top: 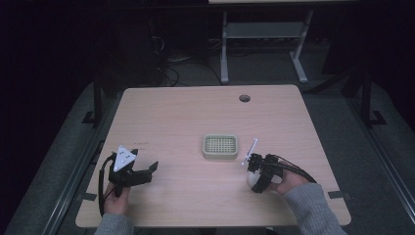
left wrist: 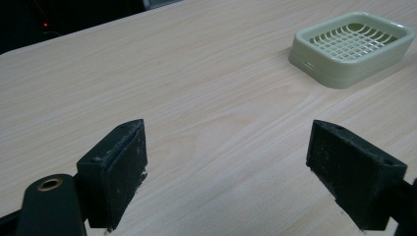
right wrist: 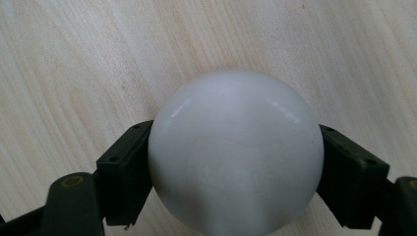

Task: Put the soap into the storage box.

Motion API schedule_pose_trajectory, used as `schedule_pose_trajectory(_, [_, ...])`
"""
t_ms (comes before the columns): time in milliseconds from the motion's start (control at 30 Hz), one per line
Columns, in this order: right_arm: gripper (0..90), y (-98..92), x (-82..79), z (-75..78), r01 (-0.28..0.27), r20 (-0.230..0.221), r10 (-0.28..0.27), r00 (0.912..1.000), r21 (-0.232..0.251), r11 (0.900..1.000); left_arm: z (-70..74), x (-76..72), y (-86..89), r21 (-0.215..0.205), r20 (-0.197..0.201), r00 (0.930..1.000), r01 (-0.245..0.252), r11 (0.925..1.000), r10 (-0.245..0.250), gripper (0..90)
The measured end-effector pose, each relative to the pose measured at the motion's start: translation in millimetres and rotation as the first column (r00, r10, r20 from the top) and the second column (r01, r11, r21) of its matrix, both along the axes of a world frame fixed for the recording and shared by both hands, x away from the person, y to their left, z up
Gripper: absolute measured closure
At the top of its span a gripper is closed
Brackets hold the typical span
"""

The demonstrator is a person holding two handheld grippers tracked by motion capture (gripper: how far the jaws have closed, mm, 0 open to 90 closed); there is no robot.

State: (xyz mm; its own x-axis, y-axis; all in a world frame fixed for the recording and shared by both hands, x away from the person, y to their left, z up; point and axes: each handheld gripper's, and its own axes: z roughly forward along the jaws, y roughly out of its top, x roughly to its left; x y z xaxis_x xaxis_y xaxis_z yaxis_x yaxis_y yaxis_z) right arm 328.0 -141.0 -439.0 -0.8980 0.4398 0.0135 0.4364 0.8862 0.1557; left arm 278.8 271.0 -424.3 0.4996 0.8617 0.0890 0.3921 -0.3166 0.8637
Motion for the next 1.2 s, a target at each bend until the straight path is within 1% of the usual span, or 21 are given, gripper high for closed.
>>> schedule_pose_trajectory(133, [22.1,-1.6,0.9,0.2,0.001,-0.018,-0.001,0.9998,0.009,1.0,-0.2,0.8,-1.2,0.004,-0.001,1.0,0.004,1.0,-0.004,15.2])
schedule_pose_trajectory(200, [22.1,-2.0,1.1,0.7,0.004,-0.016,-0.004,0.9999,0.014,1.0,-0.1,0.8,-1.2,0.008,-0.001,1.0,0.007,0.9999,-0.007,15.2])
schedule_pose_trajectory(233, [22.2,-3.2,0.9,3.4,0.006,-0.009,-0.005,0.9999,0.034,0.999,-0.2,0.9,-1.2,0.007,0.0,1.0,0.006,1.0,-0.006,15.2])
schedule_pose_trajectory(300, [22.2,-4.0,1.0,6.3,0.008,-0.006,-0.007,1.0,0.046,0.999,-0.3,1.1,-1.2,0.006,0.0,1.0,0.007,1.0,-0.007,15.2])
schedule_pose_trajectory(400, [22.2,-4.6,1.5,12.1,0.011,0.0,-0.011,0.9999,0.05,0.999,-0.2,1.1,-1.8,0.009,-0.001,0.9999,0.01,0.9999,-0.01,15.2])
schedule_pose_trajectory(500, [22.2,-4.7,2.5,15.4,0.014,-0.003,-0.014,0.9999,0.054,0.998,0.2,0.9,-2.0,0.009,-0.001,1.0,0.009,0.9999,-0.009,15.2])
schedule_pose_trajectory(567, [22.2,-4.7,4.3,18.0,0.009,0.005,-0.01,0.9999,0.05,0.999,0.0,1.4,-1.4,0.012,-0.002,1.0,0.009,0.9999,-0.009,15.2])
schedule_pose_trajectory(700, [22.2,-5.0,8.1,23.1,0.014,0.004,-0.015,0.9999,0.069,0.997,-0.1,1.2,-0.9,0.003,-0.004,1.0,0.007,1.0,-0.007,15.2])
schedule_pose_trajectory(800, [22.2,-5.3,11.4,26.7,0.02,0.003,-0.02,0.9998,0.079,0.997,-0.2,1.2,-1.7,0.013,-0.003,0.9999,0.012,0.9998,-0.012,15.2])
schedule_pose_trajectory(1000, [22.2,-4.0,17.6,32.9,0.02,-0.001,-0.02,0.9998,0.087,0.996,-0.2,1.1,-2.7,0.014,-0.003,0.9999,0.013,0.9998,-0.013,15.2])
schedule_pose_trajectory(1067, [22.2,-2.3,20.9,36.0,0.015,0.003,-0.015,0.9999,0.08,0.997,0.0,1.0,-2.4,0.017,-0.002,0.9999,0.014,0.9998,-0.014,15.2])
schedule_pose_trajectory(1133, [22.2,0.0,25.0,40.5,0.015,0.005,-0.015,0.9999,0.089,0.996,0.0,1.1,-2.0,0.015,-0.002,0.9999,0.015,0.9998,-0.015,15.2])
schedule_pose_trajectory(1200, [22.2,0.6,26.2,41.6,0.013,0.005,-0.014,0.9999,0.091,0.996,-0.1,1.2,-1.9,0.013,-0.001,0.9999,0.013,0.9998,-0.013,15.2])
